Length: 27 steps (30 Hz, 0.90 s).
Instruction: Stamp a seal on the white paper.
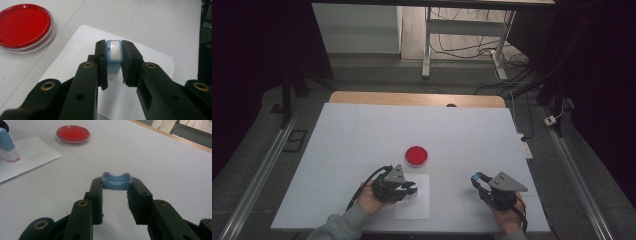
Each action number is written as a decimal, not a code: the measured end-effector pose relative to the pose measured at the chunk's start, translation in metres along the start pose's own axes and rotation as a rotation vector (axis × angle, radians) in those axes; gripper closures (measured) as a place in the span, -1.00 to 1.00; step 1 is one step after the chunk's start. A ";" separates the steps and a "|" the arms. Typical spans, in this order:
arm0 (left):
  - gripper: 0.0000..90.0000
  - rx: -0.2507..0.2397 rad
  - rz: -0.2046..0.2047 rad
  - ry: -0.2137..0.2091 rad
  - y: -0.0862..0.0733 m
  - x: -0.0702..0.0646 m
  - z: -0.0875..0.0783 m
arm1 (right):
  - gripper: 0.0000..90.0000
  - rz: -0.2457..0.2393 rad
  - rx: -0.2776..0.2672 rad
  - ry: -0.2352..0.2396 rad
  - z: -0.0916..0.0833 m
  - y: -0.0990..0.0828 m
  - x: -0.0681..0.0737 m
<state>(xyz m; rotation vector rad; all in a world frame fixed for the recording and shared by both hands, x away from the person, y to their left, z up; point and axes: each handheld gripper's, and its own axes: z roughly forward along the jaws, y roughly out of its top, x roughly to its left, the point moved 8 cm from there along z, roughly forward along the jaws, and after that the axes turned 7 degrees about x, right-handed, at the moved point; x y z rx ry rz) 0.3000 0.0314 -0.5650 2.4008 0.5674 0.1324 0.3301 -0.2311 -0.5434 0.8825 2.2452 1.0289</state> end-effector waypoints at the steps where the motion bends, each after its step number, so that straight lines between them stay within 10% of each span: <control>1: 0.69 0.001 0.000 0.001 0.000 0.000 0.000 | 0.46 0.002 -0.003 0.001 0.000 0.000 0.000; 27: 0.70 0.044 0.008 0.011 0.001 0.000 0.001 | 0.46 0.003 -0.001 0.001 0.001 0.000 0.001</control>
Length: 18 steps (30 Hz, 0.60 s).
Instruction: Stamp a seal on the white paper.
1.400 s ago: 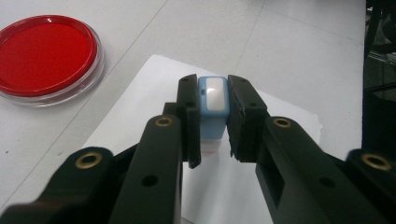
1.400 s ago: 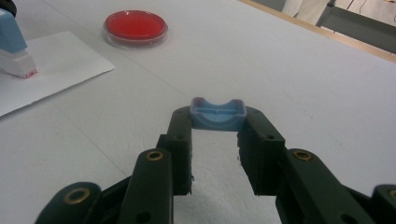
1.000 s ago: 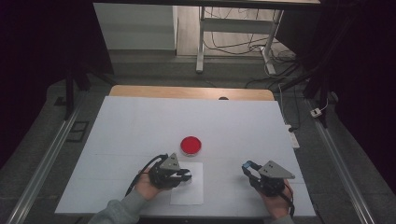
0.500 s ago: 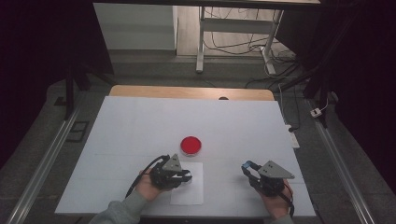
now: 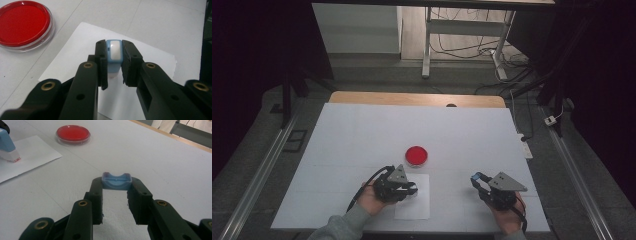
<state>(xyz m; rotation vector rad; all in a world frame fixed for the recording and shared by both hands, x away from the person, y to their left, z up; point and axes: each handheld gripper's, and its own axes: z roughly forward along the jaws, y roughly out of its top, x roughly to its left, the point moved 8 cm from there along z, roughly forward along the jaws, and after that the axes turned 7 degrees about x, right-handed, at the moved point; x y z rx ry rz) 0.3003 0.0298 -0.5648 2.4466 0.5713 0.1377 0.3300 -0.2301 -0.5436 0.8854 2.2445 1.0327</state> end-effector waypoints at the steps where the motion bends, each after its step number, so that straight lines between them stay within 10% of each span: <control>1: 0.70 0.000 0.000 0.000 0.000 0.000 0.000 | 0.46 0.000 0.000 0.000 0.000 0.000 0.000; 18: 0.70 0.000 0.000 0.013 -0.001 -0.001 0.000 | 0.46 0.000 0.000 0.001 0.000 0.000 0.000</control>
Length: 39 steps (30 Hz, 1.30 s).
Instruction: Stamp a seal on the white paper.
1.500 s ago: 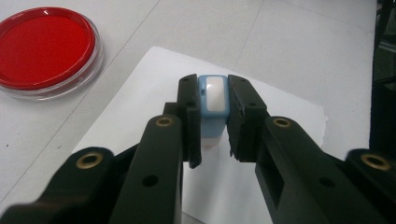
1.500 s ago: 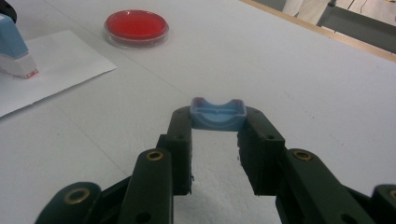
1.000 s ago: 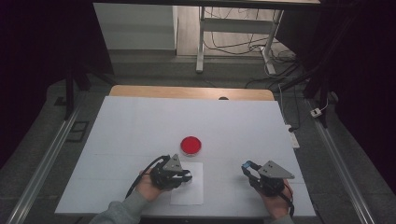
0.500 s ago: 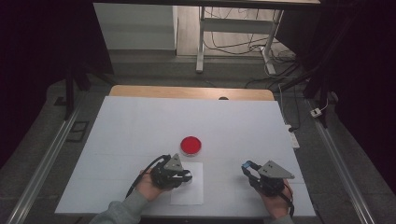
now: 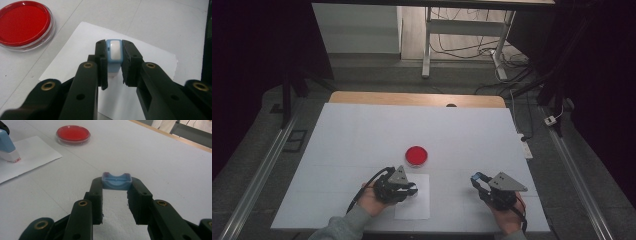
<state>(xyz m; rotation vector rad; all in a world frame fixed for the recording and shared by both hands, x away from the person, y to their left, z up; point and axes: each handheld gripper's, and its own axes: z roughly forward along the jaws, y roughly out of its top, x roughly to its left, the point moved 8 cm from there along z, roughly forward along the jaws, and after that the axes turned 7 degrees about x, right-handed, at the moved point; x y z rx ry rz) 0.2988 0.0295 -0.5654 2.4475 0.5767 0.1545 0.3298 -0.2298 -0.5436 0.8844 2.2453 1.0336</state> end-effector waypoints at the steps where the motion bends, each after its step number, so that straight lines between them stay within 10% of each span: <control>1: 0.70 0.001 0.001 -0.001 0.000 0.000 0.000 | 0.46 -0.002 -0.001 -0.001 0.000 0.000 0.000; 39: 0.70 -0.009 0.012 0.013 0.001 0.000 -0.001 | 0.46 -0.008 -0.006 -0.002 -0.002 0.002 0.000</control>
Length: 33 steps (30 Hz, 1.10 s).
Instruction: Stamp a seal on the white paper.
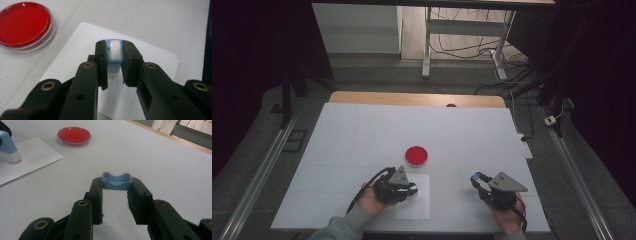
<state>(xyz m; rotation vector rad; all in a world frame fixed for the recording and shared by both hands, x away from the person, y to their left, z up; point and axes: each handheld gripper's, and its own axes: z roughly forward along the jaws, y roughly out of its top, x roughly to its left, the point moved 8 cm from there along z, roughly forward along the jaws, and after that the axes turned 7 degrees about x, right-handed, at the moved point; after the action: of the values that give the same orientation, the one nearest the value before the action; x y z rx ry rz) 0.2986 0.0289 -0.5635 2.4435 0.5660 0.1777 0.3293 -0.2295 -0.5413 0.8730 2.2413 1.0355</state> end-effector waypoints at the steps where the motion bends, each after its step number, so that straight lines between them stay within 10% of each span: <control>1: 0.70 -0.012 -0.010 -0.006 0.001 0.000 -0.003 | 0.46 0.002 0.000 0.000 0.000 0.000 0.000; 33: 0.69 -0.220 -0.135 -0.020 0.016 0.016 -0.055 | 0.46 0.001 -0.002 0.002 0.000 0.001 0.001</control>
<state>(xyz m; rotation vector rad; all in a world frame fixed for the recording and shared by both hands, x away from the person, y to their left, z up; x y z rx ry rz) 0.3051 0.0540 -0.5100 2.1846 0.6640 0.1506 0.3288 -0.2280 -0.5412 0.8731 2.2418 1.0396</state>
